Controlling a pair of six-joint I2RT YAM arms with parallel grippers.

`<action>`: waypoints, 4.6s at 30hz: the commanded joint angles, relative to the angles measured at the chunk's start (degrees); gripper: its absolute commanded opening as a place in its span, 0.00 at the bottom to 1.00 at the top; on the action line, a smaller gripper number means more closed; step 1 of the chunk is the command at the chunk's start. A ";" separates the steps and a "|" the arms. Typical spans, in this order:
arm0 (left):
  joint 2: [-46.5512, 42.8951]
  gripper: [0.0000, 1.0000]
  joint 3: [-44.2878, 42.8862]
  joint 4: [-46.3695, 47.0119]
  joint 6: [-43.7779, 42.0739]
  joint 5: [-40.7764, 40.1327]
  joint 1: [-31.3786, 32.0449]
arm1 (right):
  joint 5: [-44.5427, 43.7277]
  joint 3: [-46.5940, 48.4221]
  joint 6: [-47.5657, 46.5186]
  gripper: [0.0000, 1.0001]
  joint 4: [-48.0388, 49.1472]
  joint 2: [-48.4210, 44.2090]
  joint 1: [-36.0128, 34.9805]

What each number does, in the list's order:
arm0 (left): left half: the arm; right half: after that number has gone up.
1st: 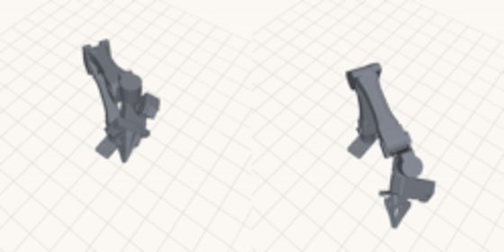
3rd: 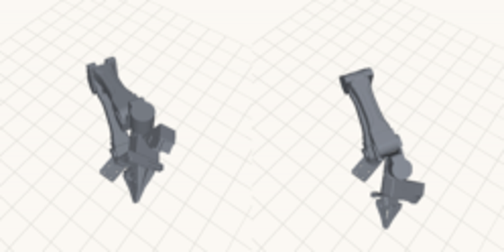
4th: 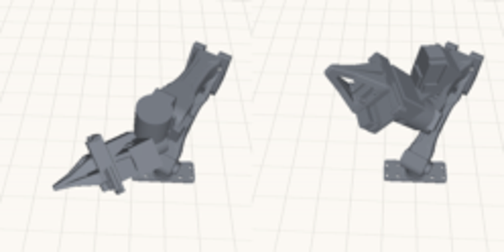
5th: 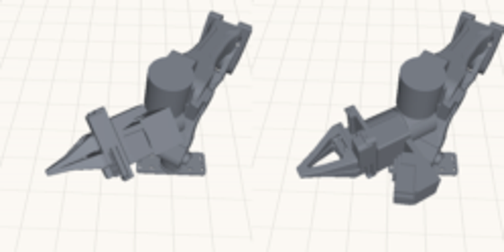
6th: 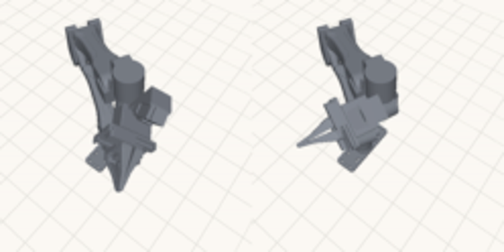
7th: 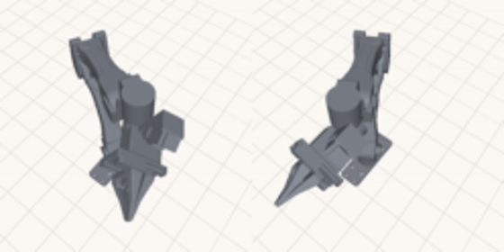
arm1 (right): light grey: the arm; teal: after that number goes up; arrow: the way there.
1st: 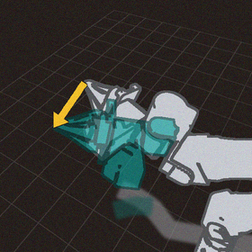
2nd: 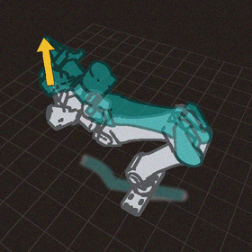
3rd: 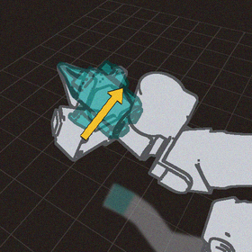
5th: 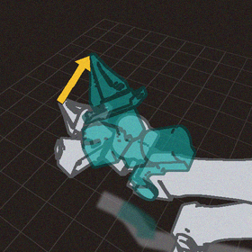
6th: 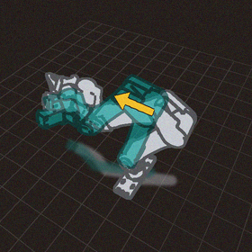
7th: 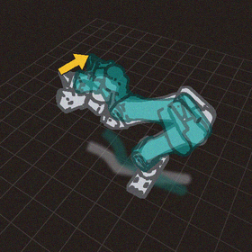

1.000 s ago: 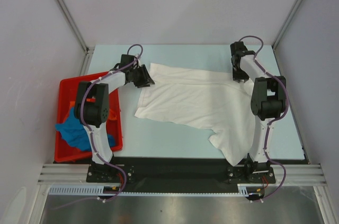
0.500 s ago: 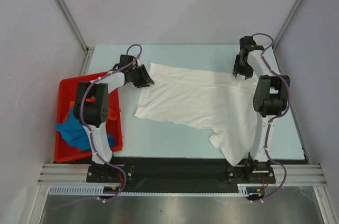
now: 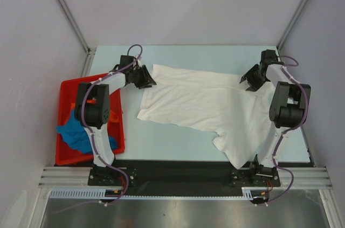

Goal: Fold and stack the t-shirts
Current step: Fold the tshirt

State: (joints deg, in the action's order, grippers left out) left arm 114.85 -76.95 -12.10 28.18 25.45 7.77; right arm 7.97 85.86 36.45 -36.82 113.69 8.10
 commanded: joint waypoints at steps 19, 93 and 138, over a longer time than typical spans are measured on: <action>-1.38 0.40 1.01 2.61 0.29 1.79 -2.94 | 7.67 -0.96 11.10 0.02 5.01 1.45 0.60; 16.19 0.36 -23.06 2.70 6.53 6.01 -1.44 | -3.04 21.19 -29.67 0.58 7.29 16.83 6.93; 12.00 0.50 -30.29 -11.37 -3.66 -7.09 1.37 | -28.09 39.74 -22.12 0.52 -16.97 20.36 9.57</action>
State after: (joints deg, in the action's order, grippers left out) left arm 135.85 -108.86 -21.15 29.43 21.56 7.75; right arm -14.52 124.51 14.83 -47.68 138.87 18.31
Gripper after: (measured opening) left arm 0.511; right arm 0.504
